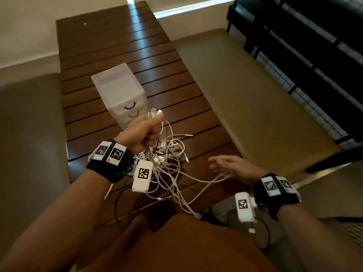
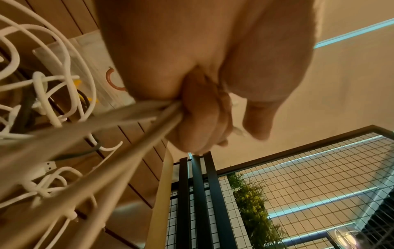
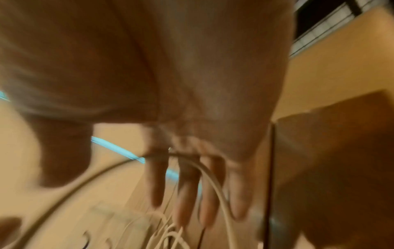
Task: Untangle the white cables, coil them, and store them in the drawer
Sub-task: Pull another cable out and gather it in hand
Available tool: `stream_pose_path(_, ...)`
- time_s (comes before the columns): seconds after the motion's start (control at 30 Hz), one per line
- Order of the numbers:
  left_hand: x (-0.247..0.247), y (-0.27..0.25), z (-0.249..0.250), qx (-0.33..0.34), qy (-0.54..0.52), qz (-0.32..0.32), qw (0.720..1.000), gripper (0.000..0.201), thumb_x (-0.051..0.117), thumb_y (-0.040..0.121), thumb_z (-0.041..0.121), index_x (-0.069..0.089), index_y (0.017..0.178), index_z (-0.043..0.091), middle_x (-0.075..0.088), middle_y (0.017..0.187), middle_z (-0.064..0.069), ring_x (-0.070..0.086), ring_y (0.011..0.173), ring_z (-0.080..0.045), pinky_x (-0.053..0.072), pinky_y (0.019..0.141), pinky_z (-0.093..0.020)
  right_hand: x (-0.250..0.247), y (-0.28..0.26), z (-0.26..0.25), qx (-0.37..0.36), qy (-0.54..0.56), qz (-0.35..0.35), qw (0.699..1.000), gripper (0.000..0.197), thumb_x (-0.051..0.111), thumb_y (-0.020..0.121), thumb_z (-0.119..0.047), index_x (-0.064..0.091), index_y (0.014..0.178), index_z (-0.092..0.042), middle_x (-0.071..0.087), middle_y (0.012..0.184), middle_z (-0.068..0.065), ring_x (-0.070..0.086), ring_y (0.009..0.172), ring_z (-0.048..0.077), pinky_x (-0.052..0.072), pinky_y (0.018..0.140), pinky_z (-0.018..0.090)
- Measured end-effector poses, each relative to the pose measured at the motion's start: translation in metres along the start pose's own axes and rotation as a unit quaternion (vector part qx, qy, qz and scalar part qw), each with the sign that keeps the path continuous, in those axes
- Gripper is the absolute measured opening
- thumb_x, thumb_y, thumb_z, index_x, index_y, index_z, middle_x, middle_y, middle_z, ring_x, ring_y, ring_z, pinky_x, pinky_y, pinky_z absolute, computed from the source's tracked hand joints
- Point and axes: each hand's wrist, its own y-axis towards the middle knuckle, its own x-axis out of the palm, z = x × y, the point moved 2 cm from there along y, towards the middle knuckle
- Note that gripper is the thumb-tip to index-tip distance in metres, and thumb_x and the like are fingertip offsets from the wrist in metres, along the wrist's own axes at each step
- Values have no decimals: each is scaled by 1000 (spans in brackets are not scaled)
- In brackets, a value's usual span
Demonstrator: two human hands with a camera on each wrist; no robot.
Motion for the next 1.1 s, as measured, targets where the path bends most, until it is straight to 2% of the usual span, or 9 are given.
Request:
stream_pose_path(0.07, -2, -3, -3, -12, 28, -29, 999, 17, 56, 84, 33, 43, 86, 21, 29, 52, 8, 22, 38, -5, 21, 33, -15, 21, 20, -25, -19, -112, 54, 992, 29, 46, 99, -40, 68, 105, -22, 65, 102, -8, 60, 102, 10, 44, 75, 11)
stream_pose_path(0.17, -4, -8, -6, -15, 35, -25, 999, 18, 57, 83, 31, 43, 88, 21, 28, 53, 8, 22, 38, -5, 21, 33, -15, 61, 61, -42, -1, -290, 32, 957, 32, 53, 94, -46, 71, 83, -21, 69, 82, -4, 65, 79, 15, 48, 71, 26)
stream_pose_path(0.3, -3, -19, -10, 1, 35, 3, 999, 6, 51, 95, 17, 51, 91, 20, 30, 52, 8, 24, 38, -5, 16, 37, -16, 90, 97, -48, 20, -304, 75, 950, 48, 55, 94, -46, 58, 61, -11, 59, 65, 7, 57, 62, 21, 42, 57, 28)
stream_pose_path(0.4, -5, -24, -16, 2, 36, -1, 999, 13, 47, 98, 10, 55, 95, 20, 29, 52, 7, 23, 38, -6, 15, 40, -19, 85, 97, -44, -13, -235, 109, 966, 39, 61, 92, -37, 68, 71, -5, 65, 70, 13, 54, 60, 16, 40, 55, 25)
stream_pose_path(0.57, 6, -21, -20, -2, 33, -21, 999, 15, 45, 98, 9, 56, 101, 19, 27, 53, 7, 22, 39, -5, 19, 37, -15, 42, 56, -23, -45, -67, 187, 979, 21, 63, 92, -23, 75, 81, -10, 67, 70, 6, 53, 46, 5, 43, 51, 19)
stream_pose_path(0.73, 53, -17, -12, -9, 46, -104, 993, 18, 46, 97, 8, 59, 108, 15, 28, 48, 9, 22, 37, -3, 17, 36, -16, -7, 5, 35, -17, 77, 403, 912, 17, 61, 93, -22, 69, 79, -15, 62, 62, 5, 55, 47, 12, 43, 45, 22)
stream_pose_path(0.87, 97, -14, -6, -26, 87, -224, 970, 23, 52, 90, 18, 67, 108, 14, 26, 48, 8, 22, 36, -4, 14, 38, -20, -14, -46, 97, -3, 215, 503, 837, 17, 61, 94, -19, 69, 86, -8, 60, 59, 6, 53, 42, 8, 43, 43, 19)
stream_pose_path(1.0, 134, -9, -10, -45, 132, -314, 939, 20, 54, 89, 17, 70, 100, 10, 43, 57, 3, 31, 40, -3, 18, 38, -17, -4, -78, 148, 34, 262, 552, 791, 24, 60, 95, -23, 70, 92, -1, 66, 67, 6, 57, 50, 10, 48, 49, 20)
stream_pose_path(1.1, 160, -6, -21, -59, 152, -322, 932, 19, 53, 89, 7, 69, 100, 9, 55, 67, 0, 35, 42, -1, 16, 40, -15, 4, -82, 173, 94, 297, 506, 804, 34, 60, 94, -32, 66, 108, -1, 70, 86, 8, 63, 62, 12, 50, 52, 22)
